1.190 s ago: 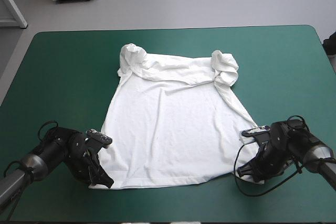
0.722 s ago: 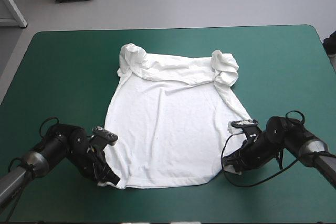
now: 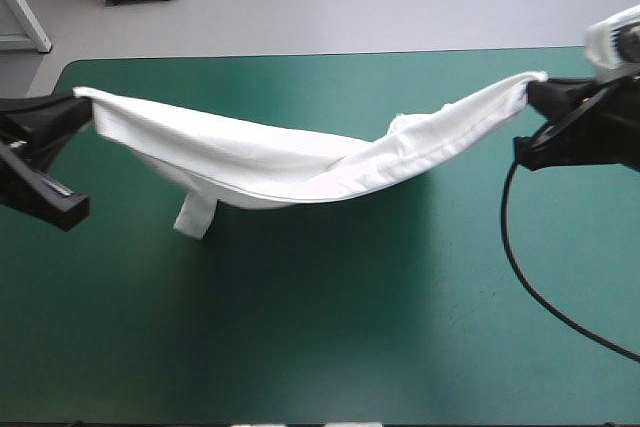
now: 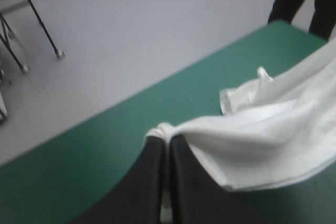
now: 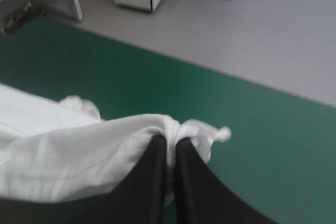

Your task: Fold the cloth

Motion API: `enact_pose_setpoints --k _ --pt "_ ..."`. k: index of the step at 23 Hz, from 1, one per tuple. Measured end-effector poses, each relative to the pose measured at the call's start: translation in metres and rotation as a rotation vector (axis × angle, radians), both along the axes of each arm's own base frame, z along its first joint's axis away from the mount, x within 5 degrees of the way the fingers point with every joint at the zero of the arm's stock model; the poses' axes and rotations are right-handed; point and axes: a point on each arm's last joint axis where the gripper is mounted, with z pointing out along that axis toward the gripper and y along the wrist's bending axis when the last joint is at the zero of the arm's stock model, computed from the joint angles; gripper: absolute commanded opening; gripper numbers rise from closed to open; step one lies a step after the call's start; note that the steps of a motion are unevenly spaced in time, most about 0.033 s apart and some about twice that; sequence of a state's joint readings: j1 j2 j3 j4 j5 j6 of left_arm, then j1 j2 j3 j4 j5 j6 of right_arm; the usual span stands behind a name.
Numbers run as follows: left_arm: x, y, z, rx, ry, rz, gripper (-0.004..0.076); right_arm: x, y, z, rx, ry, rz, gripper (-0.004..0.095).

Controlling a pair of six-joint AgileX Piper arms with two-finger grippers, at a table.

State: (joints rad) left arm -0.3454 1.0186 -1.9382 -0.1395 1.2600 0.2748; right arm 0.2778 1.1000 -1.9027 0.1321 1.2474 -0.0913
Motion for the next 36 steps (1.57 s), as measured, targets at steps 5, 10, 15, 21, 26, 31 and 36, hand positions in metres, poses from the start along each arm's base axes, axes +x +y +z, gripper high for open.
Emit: enact_pose_setpoints --k 5,10,15,21,26,31,36 --pt "-0.066 0.018 0.049 -0.098 -0.28 -0.067 -0.0022 -0.072 -0.019 0.064 0.102 -0.321 0.018 -0.0012" --pt "-0.08 0.017 0.067 -0.145 -0.409 -0.129 -0.0022 -0.098 -0.021 0.084 0.166 -0.488 0.073 -0.0012" --pt "-0.067 0.013 0.076 -0.171 -0.466 -0.117 -0.0022 -0.102 -0.022 0.098 0.203 -0.63 0.072 -0.0013" --pt "-0.008 0.003 0.088 -0.178 -0.554 -0.002 -0.0022 -0.048 -0.016 0.107 0.187 -0.708 -0.021 -0.0013" --pt "0.122 -0.03 0.079 -0.114 -0.659 0.162 -0.0022 0.079 0.008 0.096 0.127 -0.759 -0.158 -0.0013" --pt "0.215 -0.061 0.066 -0.121 -0.802 0.205 -0.0022 0.177 0.016 0.083 0.116 -0.875 -0.238 -0.0013" --pt "0.239 -0.036 0.065 -0.173 -0.88 0.282 -0.0022 0.223 -0.028 0.064 0.18 -0.873 -0.304 -0.0013"
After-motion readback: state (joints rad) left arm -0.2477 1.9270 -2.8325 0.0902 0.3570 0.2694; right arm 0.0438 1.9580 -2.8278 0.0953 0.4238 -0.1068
